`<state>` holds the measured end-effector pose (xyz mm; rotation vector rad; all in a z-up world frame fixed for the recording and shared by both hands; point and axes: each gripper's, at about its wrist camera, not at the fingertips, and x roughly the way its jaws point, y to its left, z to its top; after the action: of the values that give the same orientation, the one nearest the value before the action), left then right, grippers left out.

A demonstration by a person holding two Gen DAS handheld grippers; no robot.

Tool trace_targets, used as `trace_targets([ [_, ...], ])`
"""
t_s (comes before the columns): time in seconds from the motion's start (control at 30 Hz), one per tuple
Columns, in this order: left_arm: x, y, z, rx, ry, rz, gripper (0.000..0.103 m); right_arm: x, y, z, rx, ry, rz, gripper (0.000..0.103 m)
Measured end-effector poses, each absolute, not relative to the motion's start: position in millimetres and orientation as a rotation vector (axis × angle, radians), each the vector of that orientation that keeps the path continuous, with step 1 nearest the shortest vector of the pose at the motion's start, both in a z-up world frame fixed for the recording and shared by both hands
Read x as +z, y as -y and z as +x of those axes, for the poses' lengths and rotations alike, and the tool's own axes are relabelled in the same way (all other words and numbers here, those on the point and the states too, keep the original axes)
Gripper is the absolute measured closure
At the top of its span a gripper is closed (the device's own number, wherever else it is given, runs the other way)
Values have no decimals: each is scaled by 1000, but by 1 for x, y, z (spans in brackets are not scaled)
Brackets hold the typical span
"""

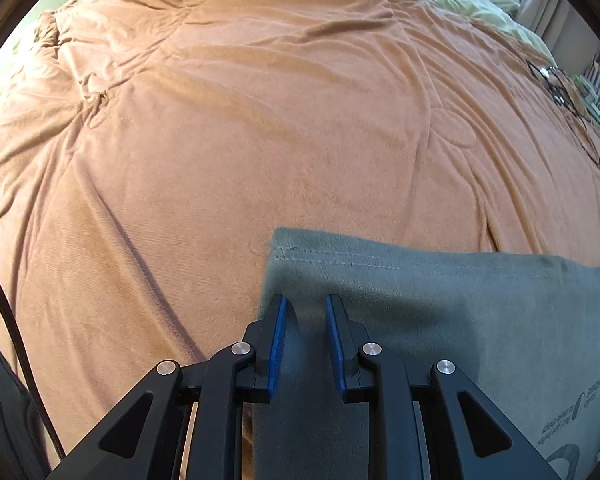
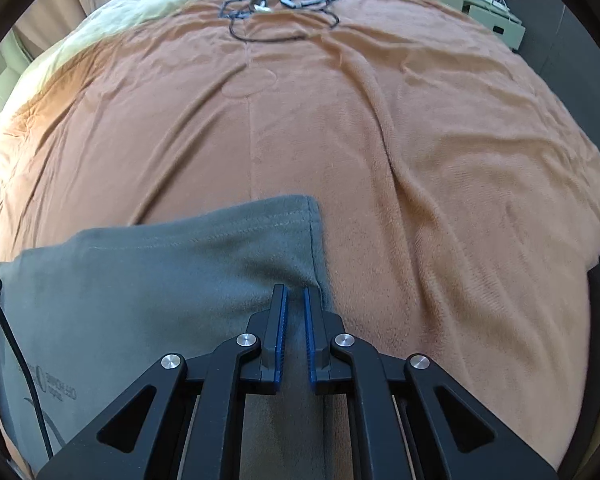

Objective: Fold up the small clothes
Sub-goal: 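Open both tools and raise them back from the folded shirt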

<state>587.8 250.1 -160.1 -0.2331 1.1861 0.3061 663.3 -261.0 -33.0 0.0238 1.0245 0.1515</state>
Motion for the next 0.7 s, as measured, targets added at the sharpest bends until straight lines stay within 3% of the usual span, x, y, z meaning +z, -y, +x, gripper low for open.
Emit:
trace_targets([
  [0.63, -121, -207, 507, 192, -1180, -205, 79, -8, 266, 569, 223, -1045, -17, 94],
  [0.7, -122, -200, 497, 177, -1192, -206, 79, -7, 265, 560, 226, -1044, -15, 81],
])
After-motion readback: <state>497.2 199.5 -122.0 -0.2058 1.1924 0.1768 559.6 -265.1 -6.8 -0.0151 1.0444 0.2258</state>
